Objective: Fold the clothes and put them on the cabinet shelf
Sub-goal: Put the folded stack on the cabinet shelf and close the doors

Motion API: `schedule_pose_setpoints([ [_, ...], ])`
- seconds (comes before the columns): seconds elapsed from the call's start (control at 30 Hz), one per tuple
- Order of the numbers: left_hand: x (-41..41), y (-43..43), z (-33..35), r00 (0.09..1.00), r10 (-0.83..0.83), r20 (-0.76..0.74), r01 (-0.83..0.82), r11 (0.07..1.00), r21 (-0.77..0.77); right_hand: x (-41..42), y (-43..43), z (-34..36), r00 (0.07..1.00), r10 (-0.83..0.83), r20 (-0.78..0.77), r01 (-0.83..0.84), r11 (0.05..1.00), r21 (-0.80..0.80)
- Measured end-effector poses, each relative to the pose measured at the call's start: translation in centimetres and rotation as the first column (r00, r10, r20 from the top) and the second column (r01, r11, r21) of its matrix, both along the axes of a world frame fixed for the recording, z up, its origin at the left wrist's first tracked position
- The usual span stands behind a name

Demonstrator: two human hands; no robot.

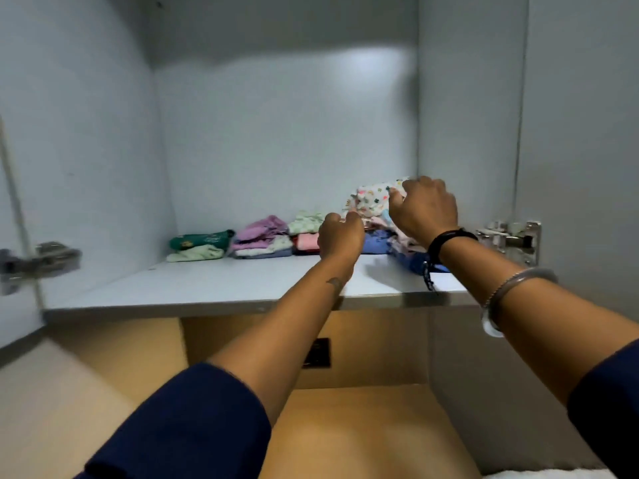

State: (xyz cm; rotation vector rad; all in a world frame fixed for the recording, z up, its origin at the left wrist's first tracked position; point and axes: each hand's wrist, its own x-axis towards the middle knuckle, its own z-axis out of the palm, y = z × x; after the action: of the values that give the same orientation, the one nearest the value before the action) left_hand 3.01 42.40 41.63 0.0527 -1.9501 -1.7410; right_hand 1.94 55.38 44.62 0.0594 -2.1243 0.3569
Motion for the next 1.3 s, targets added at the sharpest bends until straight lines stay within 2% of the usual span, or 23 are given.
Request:
schedule_pose_setpoints([
  [0.1, 8.6, -6.4, -1.7, 0.946, 0.184, -0.266, -0.223, 0.967, -0.123, 5.7, -5.5, 1.2, 0.978, 0.198, -0.071, -0.192, 0.978, 0.077],
  [0.17, 15.3, -11.4, -3.3, 0.842, 0.321, -0.432, -0.431, 0.884, -0.183, 10.4, -10.6, 1.8, 0.932, 0.344, -0.117, -0.318, 0.928, 0.193],
  [0.3, 28.1, -21.1, -5.2, 0.531, 0.475, -0.702, -0.794, 0.569, -0.215, 20.6, -22.3, 3.8, 0.768, 0.599, -0.227, -0.468, 0.766, 0.440],
  [0.4, 36.5, -27.6, -5.8, 0.320, 0.546, -0.775, -0.938, 0.296, -0.179, 29.4, -30.9, 4.4, 0.588, 0.751, -0.300, -0.541, 0.641, 0.544],
  [0.47, 40.2, -30.6, -6.4, 0.242, 0.603, -0.760, -0.970, 0.155, -0.186, 34.3, -35.1, 4.8, 0.508, 0.803, -0.310, -0.550, 0.580, 0.601],
  [0.5, 41.6, -32.0, -6.7, 0.242, 0.636, -0.732, -0.969, 0.126, -0.210, 36.5, -36.8, 5.1, 0.492, 0.816, -0.304, -0.543, 0.560, 0.625],
  [0.57, 43.2, -33.7, -7.3, 0.318, 0.683, -0.658, -0.944, 0.160, -0.290, 39.8, -39.8, 6.2, 0.505, 0.820, -0.270, -0.504, 0.534, 0.679],
  [0.63, 43.4, -34.4, -7.8, 0.443, 0.674, -0.591, -0.888, 0.239, -0.393, 41.4, -41.9, 7.3, 0.577, 0.782, -0.236, -0.427, 0.535, 0.729],
  [0.7, 43.4, -34.6, -8.3, 0.513, 0.635, -0.578, -0.854, 0.308, -0.420, 41.8, -42.6, 8.1, 0.662, 0.714, -0.228, -0.341, 0.558, 0.757],
  [0.8, 43.7, -34.2, -8.4, 0.526, 0.604, -0.598, -0.847, 0.430, -0.312, 41.7, -41.6, 8.2, 0.707, 0.646, -0.288, -0.218, 0.587, 0.780],
  [0.87, 43.7, -33.5, -8.7, 0.549, 0.555, -0.624, -0.827, 0.469, -0.310, 41.8, -40.1, 8.1, 0.709, 0.621, -0.335, -0.151, 0.597, 0.788],
  [0.9, 43.6, -33.0, -9.0, 0.557, 0.521, -0.647, -0.822, 0.459, -0.338, 41.5, -39.0, 8.1, 0.704, 0.614, -0.358, -0.136, 0.611, 0.780],
  [1.0, 41.9, -31.6, -9.1, 0.580, 0.431, -0.691, -0.814, 0.332, -0.476, 39.5, -35.0, 8.4, 0.700, 0.576, -0.422, -0.104, 0.668, 0.737],
  [1.07, 39.3, -30.0, -8.8, 0.632, 0.401, -0.664, -0.775, 0.335, -0.535, 37.6, -31.9, 8.9, 0.751, 0.498, -0.434, -0.043, 0.693, 0.720],
  [1.2, 32.8, -25.1, -8.3, 0.731, 0.285, -0.620, -0.661, 0.521, -0.540, 33.9, -27.9, 9.6, 0.847, 0.315, -0.427, 0.068, 0.734, 0.675],
  [1.3, 27.8, -21.6, -8.9, 0.760, 0.225, -0.610, -0.608, 0.579, -0.543, 29.9, -26.2, 9.9, 0.904, 0.207, -0.374, 0.079, 0.778, 0.623],
])
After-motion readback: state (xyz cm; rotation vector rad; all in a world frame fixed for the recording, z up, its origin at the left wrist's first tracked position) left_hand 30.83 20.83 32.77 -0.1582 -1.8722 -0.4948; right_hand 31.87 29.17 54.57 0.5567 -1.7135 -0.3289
